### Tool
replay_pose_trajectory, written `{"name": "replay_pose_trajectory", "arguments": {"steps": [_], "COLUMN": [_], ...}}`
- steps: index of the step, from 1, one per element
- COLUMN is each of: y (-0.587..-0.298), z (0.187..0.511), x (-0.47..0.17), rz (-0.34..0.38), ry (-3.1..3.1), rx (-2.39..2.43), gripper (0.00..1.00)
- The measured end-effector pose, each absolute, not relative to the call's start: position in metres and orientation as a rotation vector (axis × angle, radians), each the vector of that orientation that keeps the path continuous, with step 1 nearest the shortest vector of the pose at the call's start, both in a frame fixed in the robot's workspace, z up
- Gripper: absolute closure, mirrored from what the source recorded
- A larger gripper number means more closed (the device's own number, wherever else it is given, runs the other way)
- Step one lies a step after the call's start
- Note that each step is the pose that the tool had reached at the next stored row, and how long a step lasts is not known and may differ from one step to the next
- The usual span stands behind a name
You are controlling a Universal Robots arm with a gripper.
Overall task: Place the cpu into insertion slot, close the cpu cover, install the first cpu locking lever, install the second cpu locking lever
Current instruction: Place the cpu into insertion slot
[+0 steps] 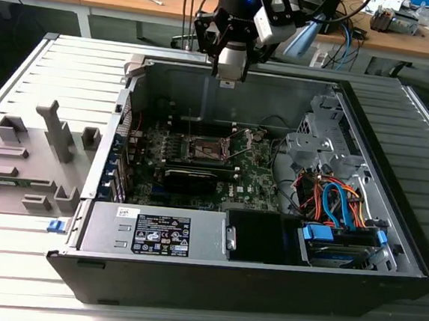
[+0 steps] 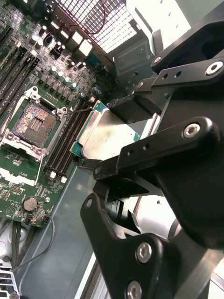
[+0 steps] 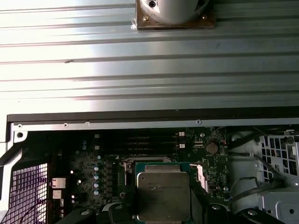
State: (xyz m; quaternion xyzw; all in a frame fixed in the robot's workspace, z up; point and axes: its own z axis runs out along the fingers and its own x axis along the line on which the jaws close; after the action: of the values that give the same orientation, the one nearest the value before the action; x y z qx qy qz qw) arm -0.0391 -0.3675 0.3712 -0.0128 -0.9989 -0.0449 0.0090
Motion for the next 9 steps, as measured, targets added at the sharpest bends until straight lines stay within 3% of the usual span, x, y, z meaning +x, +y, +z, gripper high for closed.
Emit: {"name": "replay_pose_trajectory", "arguments": {"steps": [9], "y": [-0.3697], "z": [0.3701], "x": [-0.0391], "rz": [-0.14], "ry": [-3.12], "rx": [-0.04], "gripper": [0.45]}}
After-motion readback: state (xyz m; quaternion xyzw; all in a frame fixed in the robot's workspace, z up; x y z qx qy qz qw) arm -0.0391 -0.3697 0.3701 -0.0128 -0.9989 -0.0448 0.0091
